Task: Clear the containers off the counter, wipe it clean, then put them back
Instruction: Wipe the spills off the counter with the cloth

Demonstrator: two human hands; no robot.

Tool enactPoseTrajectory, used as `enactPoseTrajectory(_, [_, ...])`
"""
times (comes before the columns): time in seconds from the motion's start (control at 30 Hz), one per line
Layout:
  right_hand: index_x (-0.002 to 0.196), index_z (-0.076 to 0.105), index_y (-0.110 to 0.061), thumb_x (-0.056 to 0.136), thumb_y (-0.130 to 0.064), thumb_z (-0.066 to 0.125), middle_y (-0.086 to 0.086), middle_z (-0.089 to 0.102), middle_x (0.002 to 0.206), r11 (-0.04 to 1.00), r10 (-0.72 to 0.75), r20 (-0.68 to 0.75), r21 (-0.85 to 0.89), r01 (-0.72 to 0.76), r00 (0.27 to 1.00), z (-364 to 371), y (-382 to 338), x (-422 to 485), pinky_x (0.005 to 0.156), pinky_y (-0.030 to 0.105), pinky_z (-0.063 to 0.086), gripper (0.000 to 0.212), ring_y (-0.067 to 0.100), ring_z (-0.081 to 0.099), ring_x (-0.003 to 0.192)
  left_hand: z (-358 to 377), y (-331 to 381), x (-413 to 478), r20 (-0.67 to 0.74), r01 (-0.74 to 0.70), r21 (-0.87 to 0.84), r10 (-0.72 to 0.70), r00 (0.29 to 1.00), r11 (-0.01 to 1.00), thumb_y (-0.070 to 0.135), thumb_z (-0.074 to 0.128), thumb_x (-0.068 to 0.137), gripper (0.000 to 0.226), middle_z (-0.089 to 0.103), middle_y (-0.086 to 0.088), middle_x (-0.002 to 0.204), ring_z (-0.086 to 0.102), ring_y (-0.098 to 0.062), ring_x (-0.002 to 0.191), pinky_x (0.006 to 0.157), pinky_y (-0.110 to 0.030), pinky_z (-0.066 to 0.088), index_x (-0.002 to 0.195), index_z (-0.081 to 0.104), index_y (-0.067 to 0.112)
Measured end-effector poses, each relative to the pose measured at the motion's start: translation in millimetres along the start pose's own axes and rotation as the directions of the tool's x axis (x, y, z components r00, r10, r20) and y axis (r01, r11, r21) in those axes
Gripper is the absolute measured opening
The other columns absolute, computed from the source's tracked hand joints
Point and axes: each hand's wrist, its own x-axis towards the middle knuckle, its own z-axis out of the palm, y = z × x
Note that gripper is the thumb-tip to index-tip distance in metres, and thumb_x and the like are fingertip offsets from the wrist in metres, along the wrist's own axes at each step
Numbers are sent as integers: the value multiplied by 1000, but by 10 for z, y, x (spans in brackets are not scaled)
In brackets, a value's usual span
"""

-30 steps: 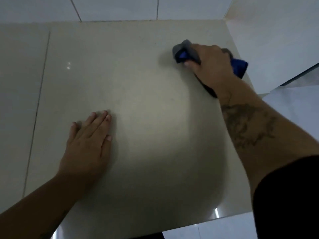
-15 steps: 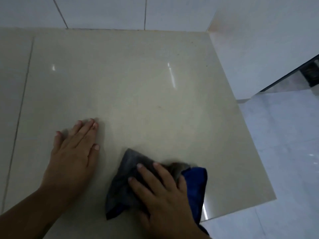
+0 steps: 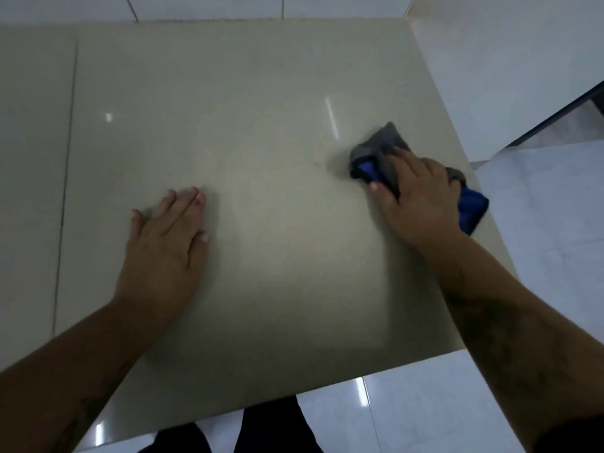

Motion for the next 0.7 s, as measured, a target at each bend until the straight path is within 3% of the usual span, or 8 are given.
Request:
enactPoseTrajectory(0.07, [136,47,-29,88,-61,38,-2,41,150,997,-61,16,46,60,998,-12,-221,-673,95,54,35,58,31,41,128,-51,-32,-6,-5,-12,-95,12,1000,995,36,30,96,56,24,6,156,9,-8,145,118,-40,-1,150,28,20])
enactPoseTrajectory(0.17, [126,55,-36,79,-57,54,-6,45,147,933,-339,24,137,333,940,3,-980,-1614,83,49,38,51,29,48,124,-166,-153,-64,-39,-30,-166,24,999,986,36,32,95,55,24,13,153,6,-3,143,117,-40,-2,149,31,21])
enactPoseTrajectory(0.27, [133,48,-44,79,-60,54,-10,37,152,783,-608,57,203,587,792,97,-1854,-1915,84,53,43,57,27,41,132,-312,-459,-156,-95,63,-182,-82,992,981,35,32,95,55,29,12,151,9,-6,143,116,-42,-2,148,33,19])
enactPoseTrajectory(0.37, [138,46,-40,89,-59,47,-9,37,152,626,-770,10,202,753,638,193,-2484,-1262,92,53,36,52,26,36,132,-451,-937,-294,-135,173,-135,-191,972,976,36,29,96,54,39,-6,150,19,-23,145,115,-51,4,145,37,14])
enactPoseTrajectory(0.43, [139,47,-39,89,-61,44,-10,40,151,668,-735,-28,140,730,678,208,-2645,-549,95,51,33,54,23,39,131,-529,-1216,-399,-107,252,-81,-260,960,964,39,27,98,54,38,-10,150,19,-29,145,115,-57,7,145,36,14])
enactPoseTrajectory(0.5, [141,44,-39,89,-64,42,-12,37,153,819,-568,-11,92,567,823,189,-2473,116,99,52,34,57,22,38,133,-561,-1375,-515,-63,283,-35,-284,957,959,40,27,98,54,35,-7,153,17,-29,145,114,-58,7,146,33,15])
enactPoseTrajectory(0.57, [142,41,-36,89,-64,39,-9,36,154,938,-344,2,52,343,939,165,-2045,499,102,54,33,59,25,37,135,-557,-1415,-612,-63,223,9,-222,973,975,40,28,96,57,35,-7,153,20,-30,145,113,-58,11,146,35,14])
enactPoseTrajectory(0.7, [141,41,-28,91,-59,35,-1,39,151,1000,-23,-42,17,24,999,84,-1434,-163,102,58,31,59,33,39,130,-518,-1392,-669,-55,150,-10,-151,987,989,34,32,95,55,35,-5,153,21,-24,145,115,-50,12,147,35,16])
